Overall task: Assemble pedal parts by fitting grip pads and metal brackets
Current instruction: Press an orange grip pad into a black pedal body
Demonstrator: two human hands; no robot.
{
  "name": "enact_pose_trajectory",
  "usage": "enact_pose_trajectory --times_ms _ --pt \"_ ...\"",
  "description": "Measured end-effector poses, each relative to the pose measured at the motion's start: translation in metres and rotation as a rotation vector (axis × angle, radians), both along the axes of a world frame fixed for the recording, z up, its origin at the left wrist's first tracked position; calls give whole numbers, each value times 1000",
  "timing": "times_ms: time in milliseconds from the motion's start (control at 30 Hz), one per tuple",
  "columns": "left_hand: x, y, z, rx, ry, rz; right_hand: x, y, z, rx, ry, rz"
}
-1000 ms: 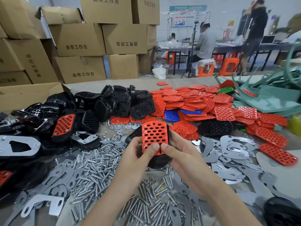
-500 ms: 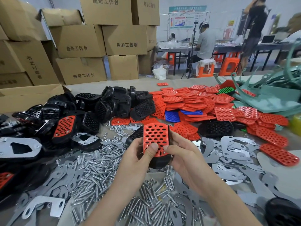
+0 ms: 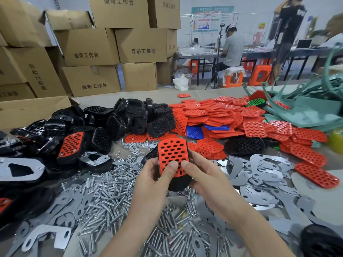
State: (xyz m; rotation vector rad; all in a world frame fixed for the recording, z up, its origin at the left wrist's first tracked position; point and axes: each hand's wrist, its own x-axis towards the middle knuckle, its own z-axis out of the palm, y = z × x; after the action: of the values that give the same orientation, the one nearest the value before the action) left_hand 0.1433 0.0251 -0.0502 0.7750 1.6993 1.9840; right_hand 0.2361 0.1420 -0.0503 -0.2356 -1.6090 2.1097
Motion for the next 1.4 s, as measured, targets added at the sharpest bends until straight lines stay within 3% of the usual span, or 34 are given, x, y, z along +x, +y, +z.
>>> enact_pose_trajectory --times_ms 233,467,767,1200,1400 --pt "-3 0 -2 14 6 21 6 -1 -1 129 -74 -54" --pt "-4 -1 0 -24 31 -106 2 3 -6 57 -55 -98" --pt "-9 -1 -4 -38 11 -128 4 3 -5 159 -66 -133" --pt "-12 -1 -3 -27 -172 -87 5 -4 -2 288 -126 -189" --pt "-7 1 -1 -47 -85 -93 5 0 -7 248 -98 -163"
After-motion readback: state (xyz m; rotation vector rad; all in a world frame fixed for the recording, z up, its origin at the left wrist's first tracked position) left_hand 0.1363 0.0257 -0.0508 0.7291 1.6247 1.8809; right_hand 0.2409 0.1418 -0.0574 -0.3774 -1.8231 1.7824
